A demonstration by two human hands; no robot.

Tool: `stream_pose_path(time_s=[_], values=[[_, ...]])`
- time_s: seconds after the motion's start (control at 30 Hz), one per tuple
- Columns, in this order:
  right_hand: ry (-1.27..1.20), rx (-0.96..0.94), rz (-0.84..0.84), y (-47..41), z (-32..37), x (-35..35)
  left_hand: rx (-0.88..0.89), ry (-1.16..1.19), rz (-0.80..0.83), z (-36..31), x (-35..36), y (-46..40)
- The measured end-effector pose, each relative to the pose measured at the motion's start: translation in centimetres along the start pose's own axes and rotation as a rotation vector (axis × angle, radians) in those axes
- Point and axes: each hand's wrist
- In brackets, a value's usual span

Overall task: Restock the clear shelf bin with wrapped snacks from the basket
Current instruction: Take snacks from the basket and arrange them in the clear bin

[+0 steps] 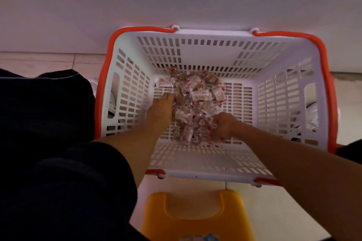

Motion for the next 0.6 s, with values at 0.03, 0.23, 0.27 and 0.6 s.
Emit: stream_pose_path(time_s=[0.03, 0.23, 0.27, 0.6], values=[[-0.052, 0.003, 0.018, 0.2, -0.4, -0.3, 0.025, -0.027, -0.003, 0.2, -0.2, 0.0], [-0.156, -0.042, 0.150, 0.4, -2.3, -2.5, 0.130, -0.251, 0.026, 0.2, 0.7, 0.4], [-0.219, -0.042, 0.171, 0.5, -2.4, -2.6, 0.132, -0.283, 0.027, 0.1, 1.0, 0.5], [-0.505, -0.038, 0.278, 0.6, -2.5, -3.3, 0.110, -0.287, 0.046, 0.1, 1.0, 0.6]])
Point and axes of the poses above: each hand's wrist, its own y-axis away from the middle knuckle, its own x-axis out of the palm, z = x × y, and after that the axes turned 6 degrees about x, right-handed
